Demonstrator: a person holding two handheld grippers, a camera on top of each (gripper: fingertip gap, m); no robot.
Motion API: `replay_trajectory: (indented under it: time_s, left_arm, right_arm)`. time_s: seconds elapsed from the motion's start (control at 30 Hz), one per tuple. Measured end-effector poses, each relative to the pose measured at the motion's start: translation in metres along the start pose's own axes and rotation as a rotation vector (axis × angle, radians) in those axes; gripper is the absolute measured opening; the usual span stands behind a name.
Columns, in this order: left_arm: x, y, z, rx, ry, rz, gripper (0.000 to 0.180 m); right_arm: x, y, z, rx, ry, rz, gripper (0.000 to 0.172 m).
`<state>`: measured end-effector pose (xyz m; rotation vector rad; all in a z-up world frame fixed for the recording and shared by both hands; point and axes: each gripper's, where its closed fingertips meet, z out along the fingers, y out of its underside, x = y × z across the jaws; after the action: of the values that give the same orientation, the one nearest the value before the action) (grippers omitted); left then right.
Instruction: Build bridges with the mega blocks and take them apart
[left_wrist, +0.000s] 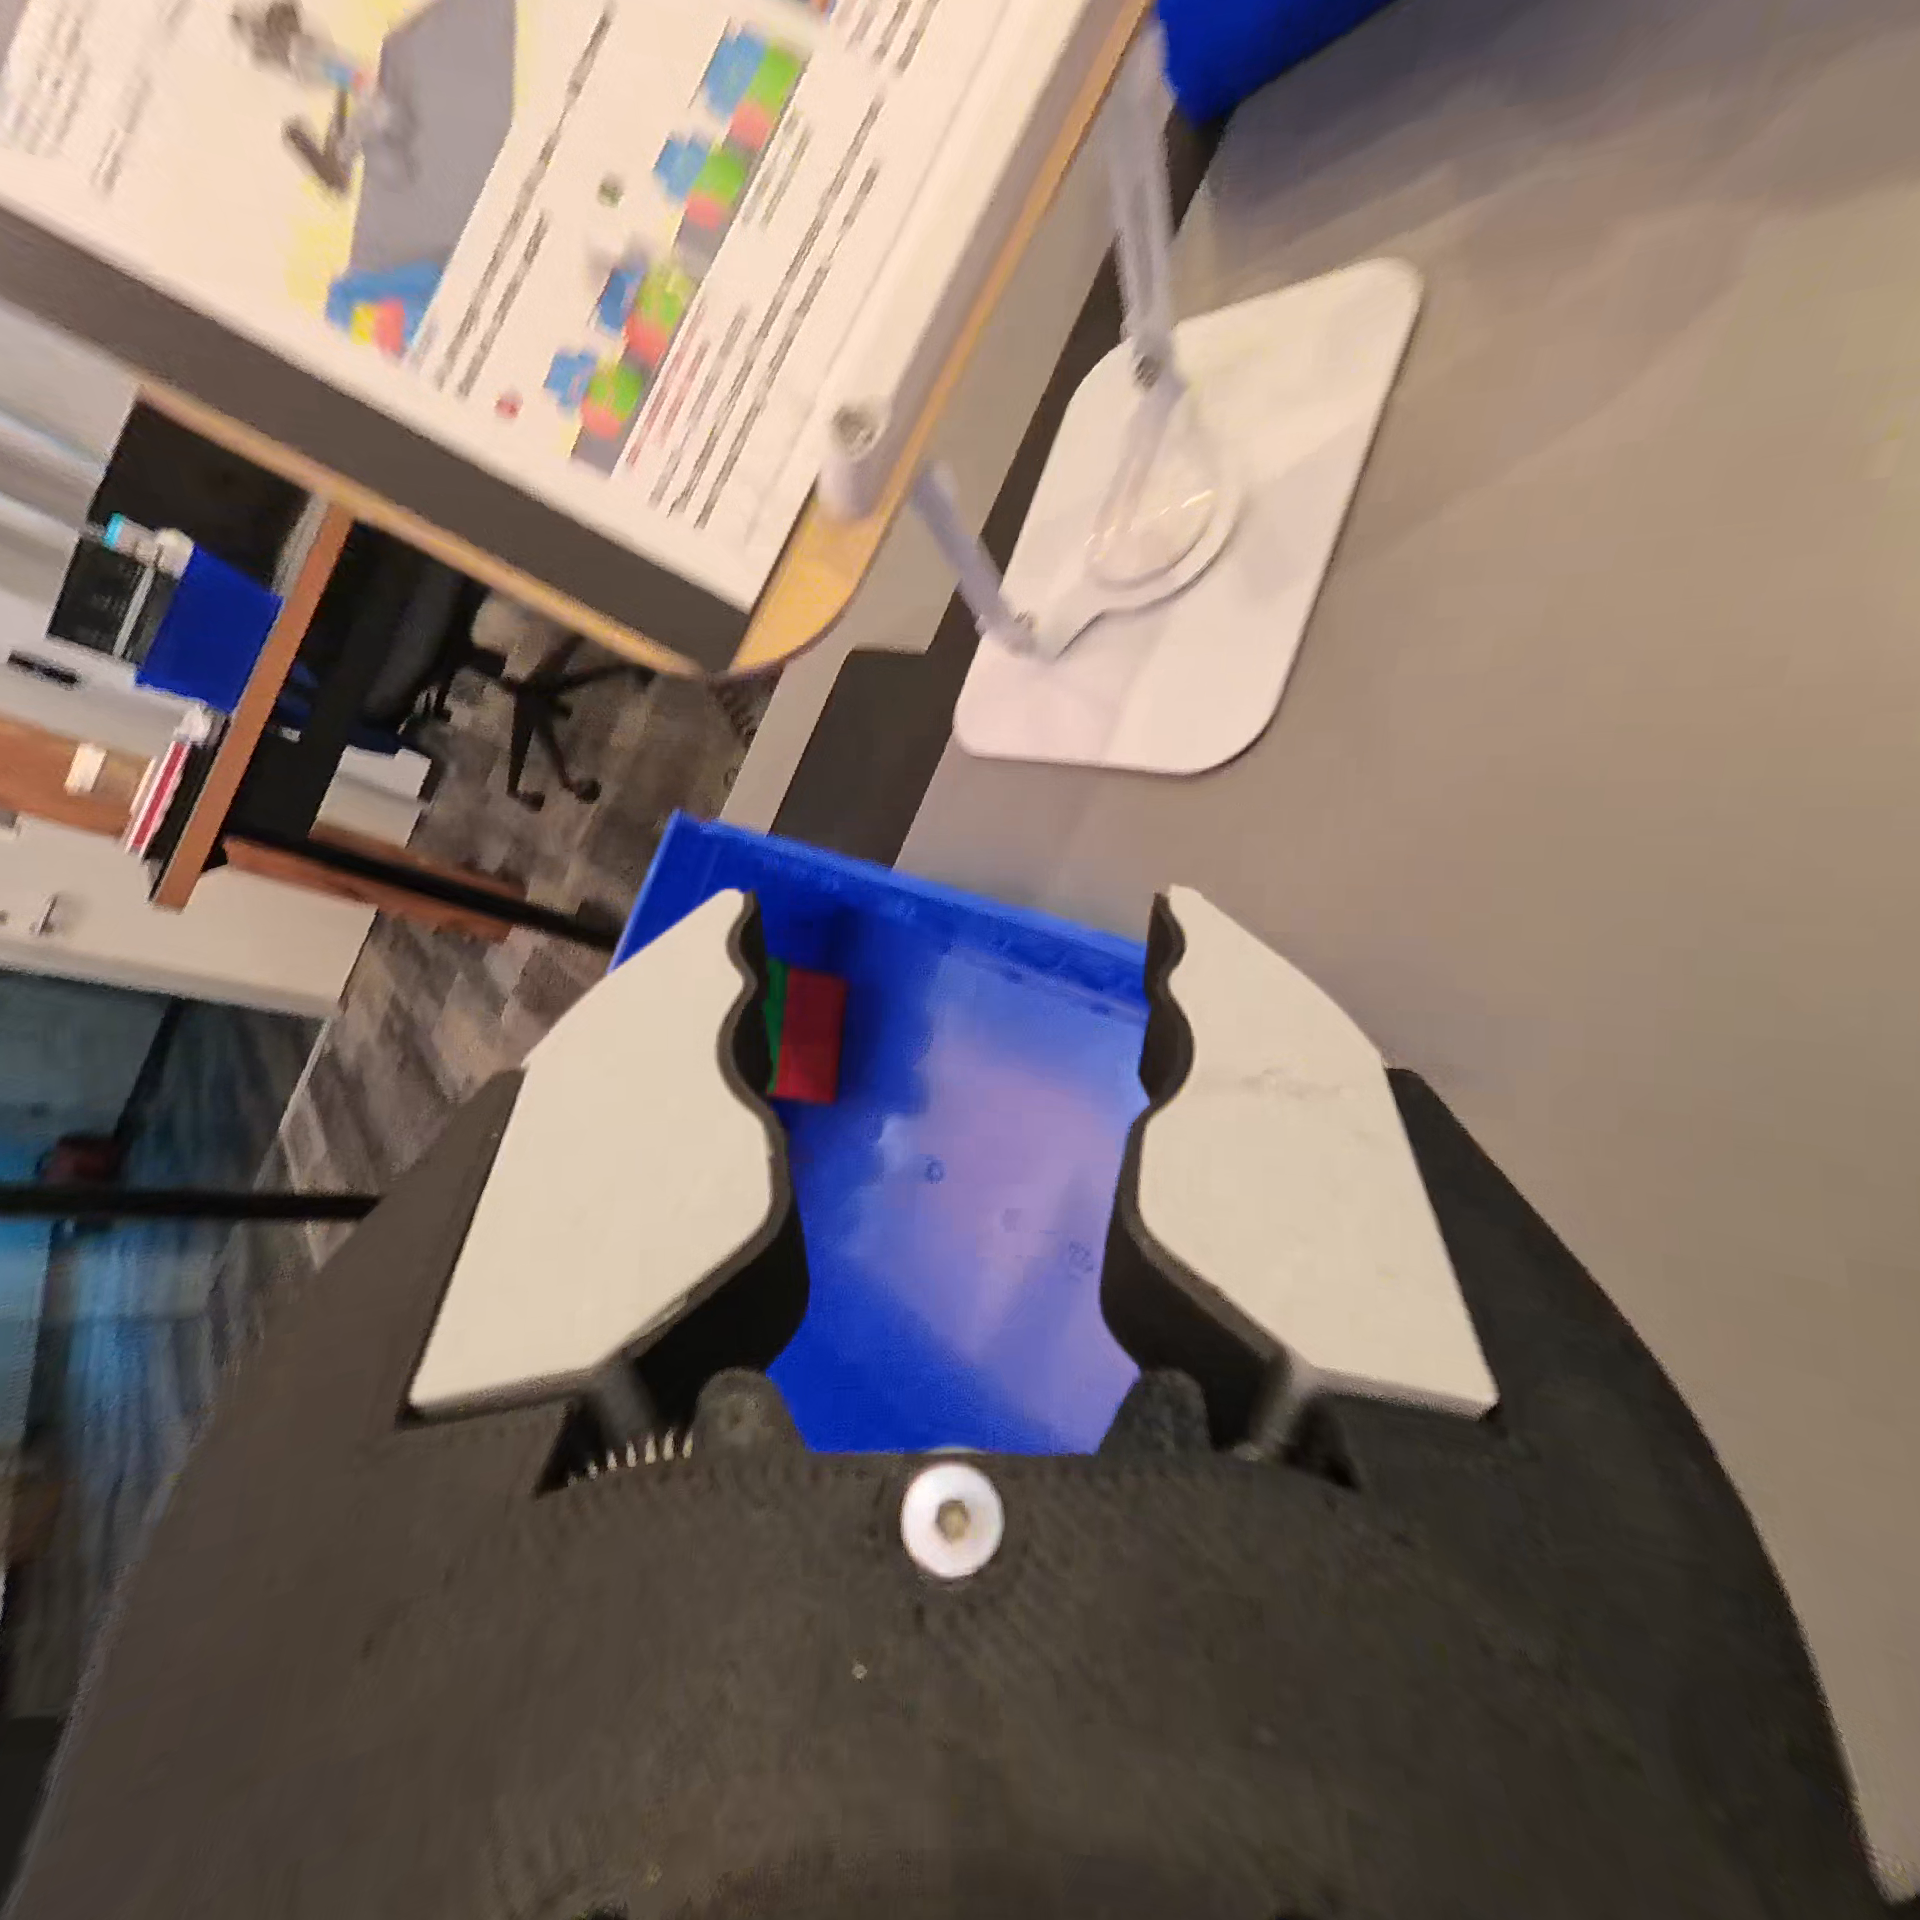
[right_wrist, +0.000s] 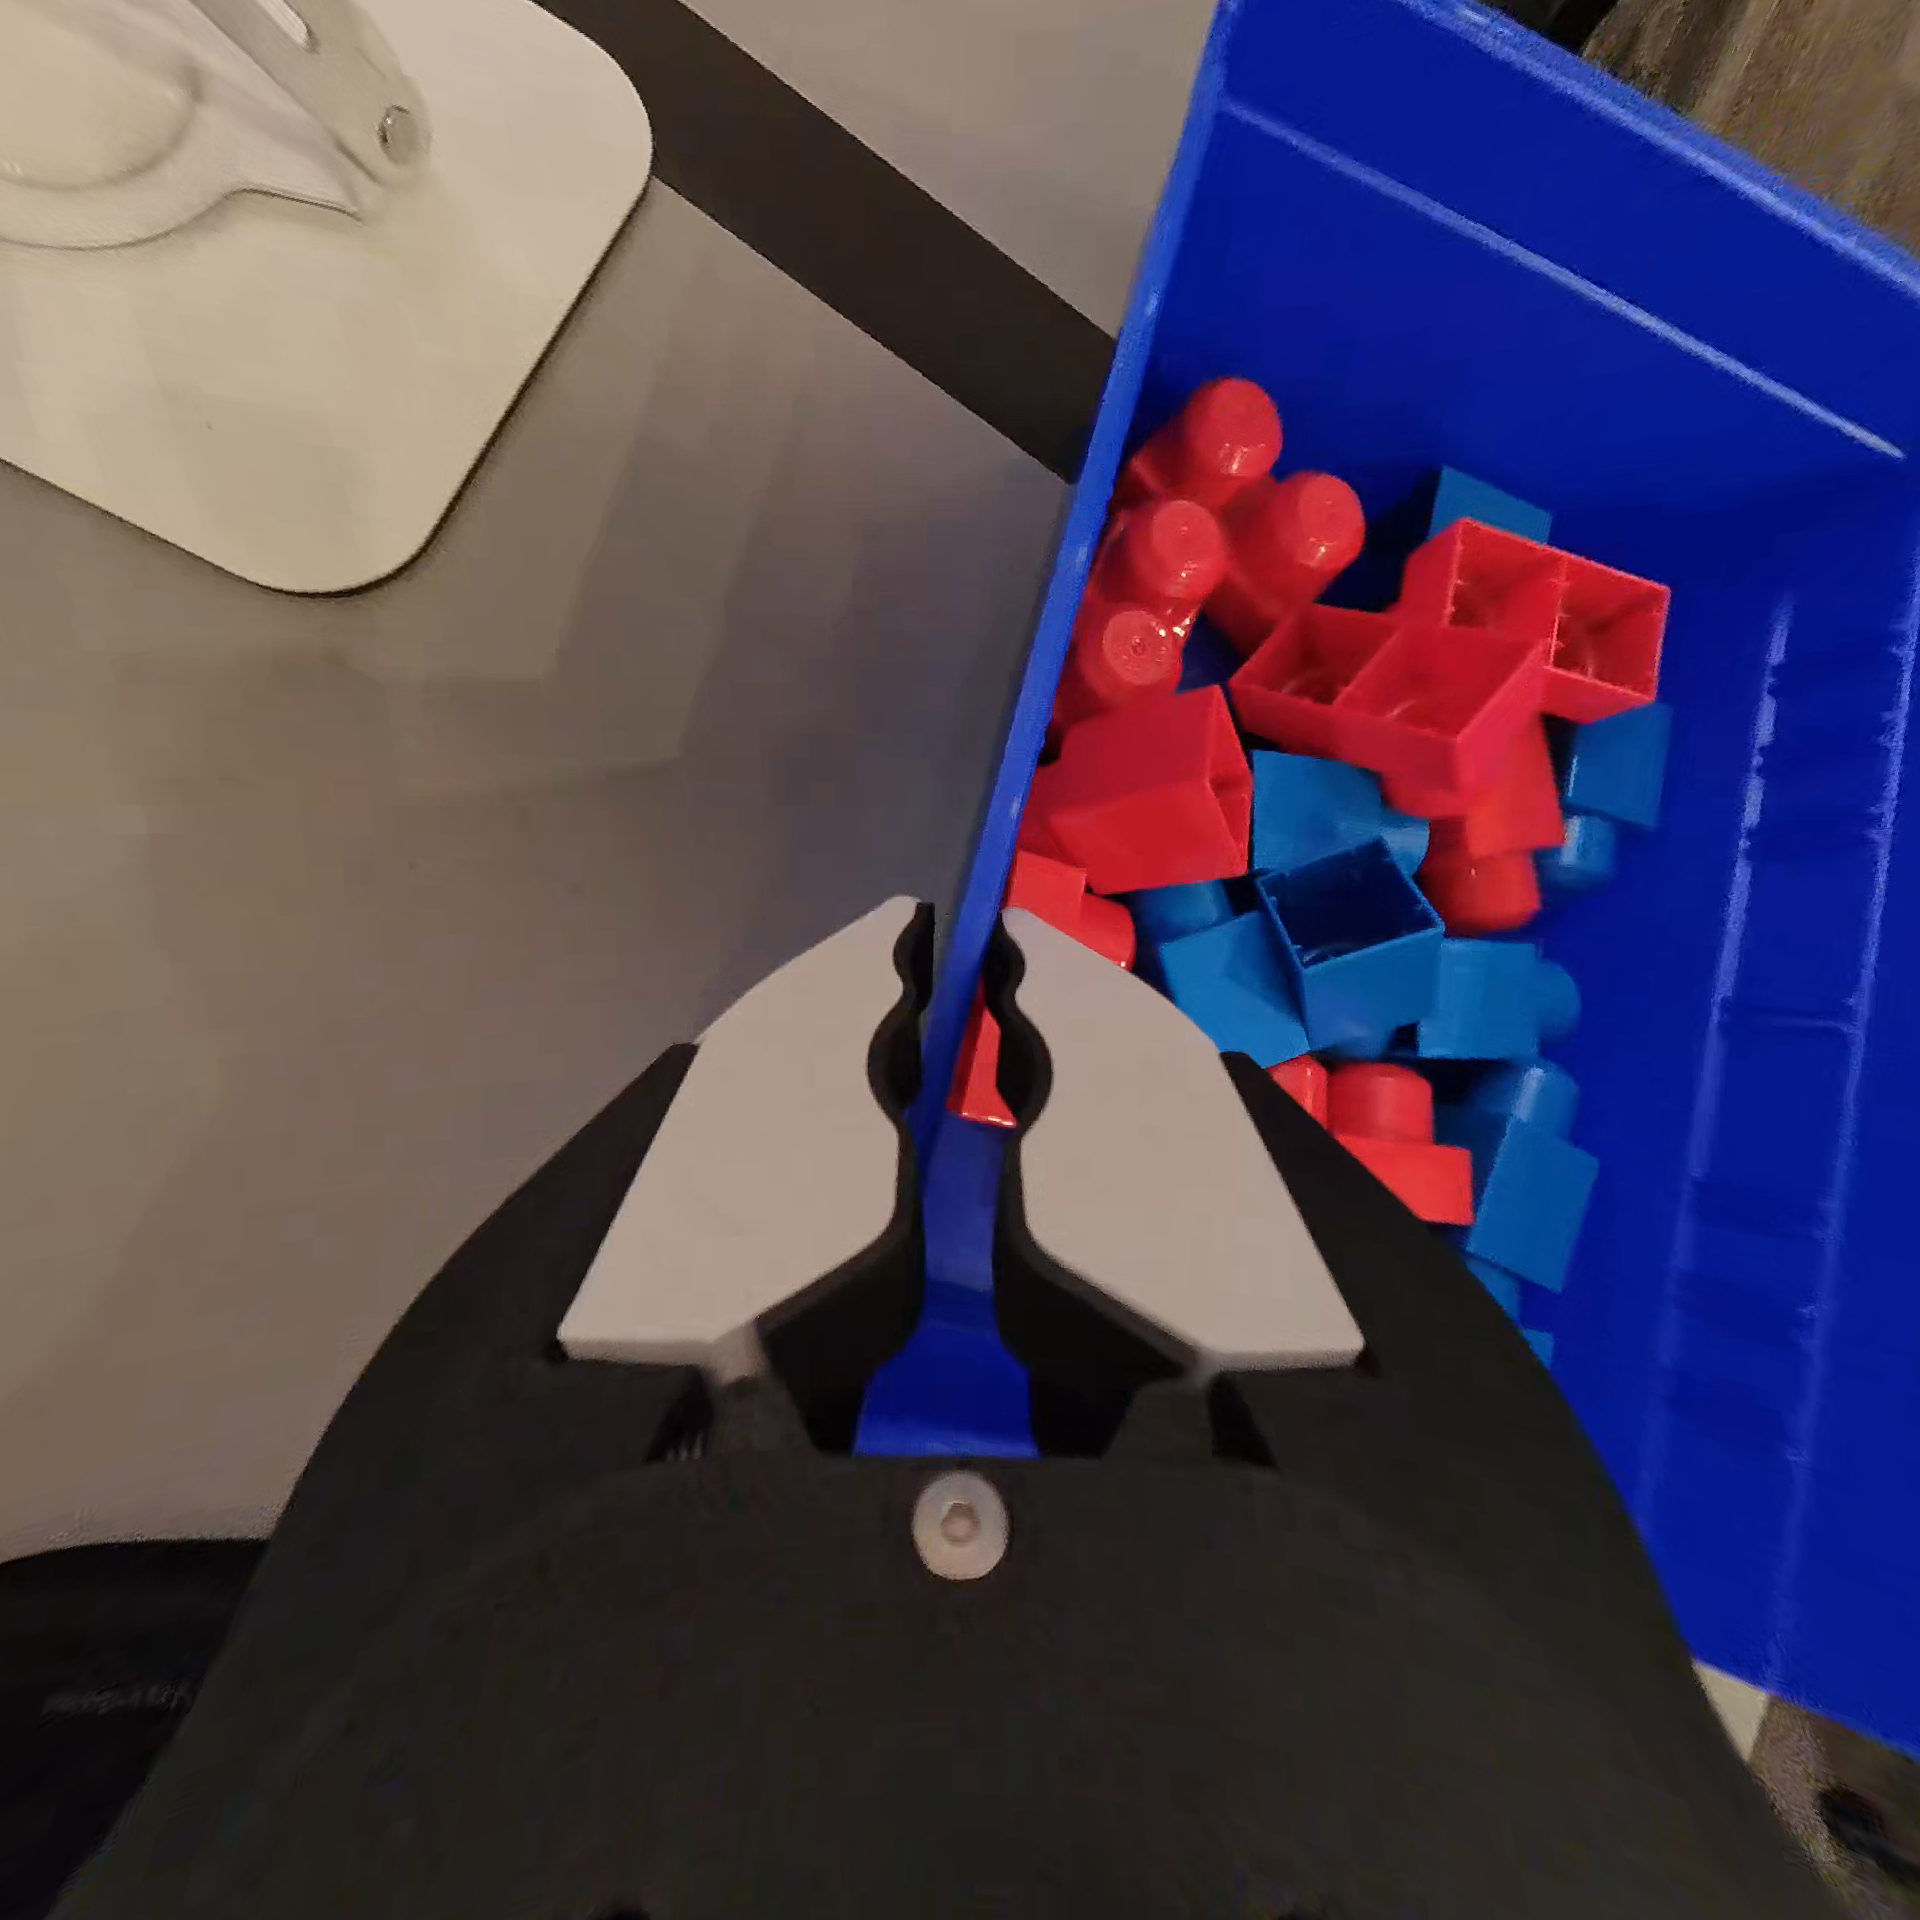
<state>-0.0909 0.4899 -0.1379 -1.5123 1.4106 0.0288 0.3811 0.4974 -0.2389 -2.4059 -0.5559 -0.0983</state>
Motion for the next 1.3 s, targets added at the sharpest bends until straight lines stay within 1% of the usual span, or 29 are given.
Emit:
replay_trajectory:
  time_s: [0.07,0.13,0.23,0.27,0.3,0.33,0.4,0.47,0.53,0.6,0.67,0.7,0.73,0.8,0.83,0.9,0.93,0.97,1.03,1.07,1.1,1.13,1.2,1.27,1.3]
  left_arm:
    - [-0.016,0.018,0.007,-0.043,-0.016,-0.021,0.069]
    - [-0.028,0.033,0.017,-0.074,0.004,-0.030,0.068]
    - [-0.045,0.056,0.044,-0.131,0.051,-0.059,0.069]
    - [-0.050,0.063,0.056,-0.144,0.067,-0.055,0.068]
    - [-0.056,0.072,0.067,-0.179,0.080,-0.049,0.068]
    - [-0.062,0.082,0.079,-0.221,0.098,-0.041,0.068]
    - [-0.077,0.100,0.102,-0.290,0.104,-0.031,0.067]
    - [-0.084,0.121,0.125,-0.364,0.149,-0.063,0.068]
    - [-0.090,0.141,0.144,-0.447,0.172,-0.062,0.069]
    - [-0.090,0.158,0.160,-0.535,0.205,-0.055,0.069]
    - [-0.092,0.177,0.172,-0.632,0.214,-0.061,0.065]
    - [-0.091,0.182,0.177,-0.648,0.223,-0.077,0.068]
    - [-0.096,0.181,0.180,-0.634,0.195,-0.074,0.052]
    - [-0.092,0.175,0.176,-0.619,0.258,-0.160,0.042]
    - [-0.090,0.169,0.170,-0.606,0.290,-0.176,0.035]
    - [-0.090,0.158,0.148,-0.589,0.295,-0.153,0.035]
    - [-0.086,0.146,0.134,-0.556,0.310,-0.152,0.035]
    - [-0.084,0.131,0.119,-0.513,0.307,-0.134,0.035]
    - [-0.075,0.099,0.081,-0.460,0.319,-0.094,0.035]
    - [-0.066,0.079,0.061,-0.422,0.347,-0.066,0.035]
    - [-0.056,0.058,0.041,-0.393,0.373,-0.039,0.035]
    - [-0.043,0.038,0.022,-0.376,0.413,-0.007,0.035]
    - [-0.012,0.000,-0.009,-0.346,0.502,0.073,0.035]
    - [0.016,-0.034,-0.031,-0.321,0.575,0.139,0.035]
    - [0.025,-0.049,-0.037,-0.306,0.585,0.164,0.035]
  right_arm:
    - [-0.006,-0.006,0.003,-0.003,0.005,-0.004,0.010]
    - [-0.015,-0.015,0.007,0.007,-0.004,0.034,0.010]
    - [-0.034,-0.030,0.013,0.020,-0.007,0.069,0.012]
    - [-0.042,-0.037,0.015,0.042,-0.033,0.100,0.015]
    - [-0.047,-0.044,0.017,0.066,-0.051,0.123,0.024]
    - [-0.050,-0.049,0.016,0.094,-0.049,0.137,0.039]
    - [-0.052,-0.055,0.008,0.136,-0.020,0.133,0.038]
    - [-0.051,-0.060,-0.003,0.185,0.019,0.110,0.038]
    - [-0.057,-0.062,-0.014,0.222,0.015,0.071,0.035]
    - [-0.065,-0.061,-0.023,0.239,0.018,0.016,0.033]
    - [-0.069,-0.065,-0.037,0.286,0.056,-0.042,0.024]
    - [-0.073,-0.068,-0.044,0.313,0.069,-0.068,0.022]
    - [-0.078,-0.072,-0.052,0.344,0.069,-0.101,0.021]
    - [-0.097,-0.085,-0.069,0.421,0.040,-0.167,0.015]
    - [-0.112,-0.093,-0.078,0.459,-0.005,-0.197,0.015]
    - [-0.150,-0.111,-0.096,0.545,-0.121,-0.267,0.015]
    - [-0.173,-0.119,-0.104,0.570,-0.201,-0.297,0.015]
    - [-0.197,-0.127,-0.111,0.587,-0.296,-0.328,0.016]
    - [-0.239,-0.144,-0.121,0.623,-0.431,-0.379,0.027]
    - [-0.260,-0.152,-0.124,0.627,-0.504,-0.401,0.034]
    - [-0.278,-0.160,-0.125,0.614,-0.560,-0.424,0.049]
    - [-0.293,-0.169,-0.124,0.607,-0.579,-0.454,0.055]
    - [-0.324,-0.184,-0.125,0.604,-0.627,-0.526,0.061]
    - [-0.351,-0.194,-0.124,0.589,-0.679,-0.569,0.067]
    - [-0.364,-0.193,-0.122,0.556,-0.707,-0.603,0.066]
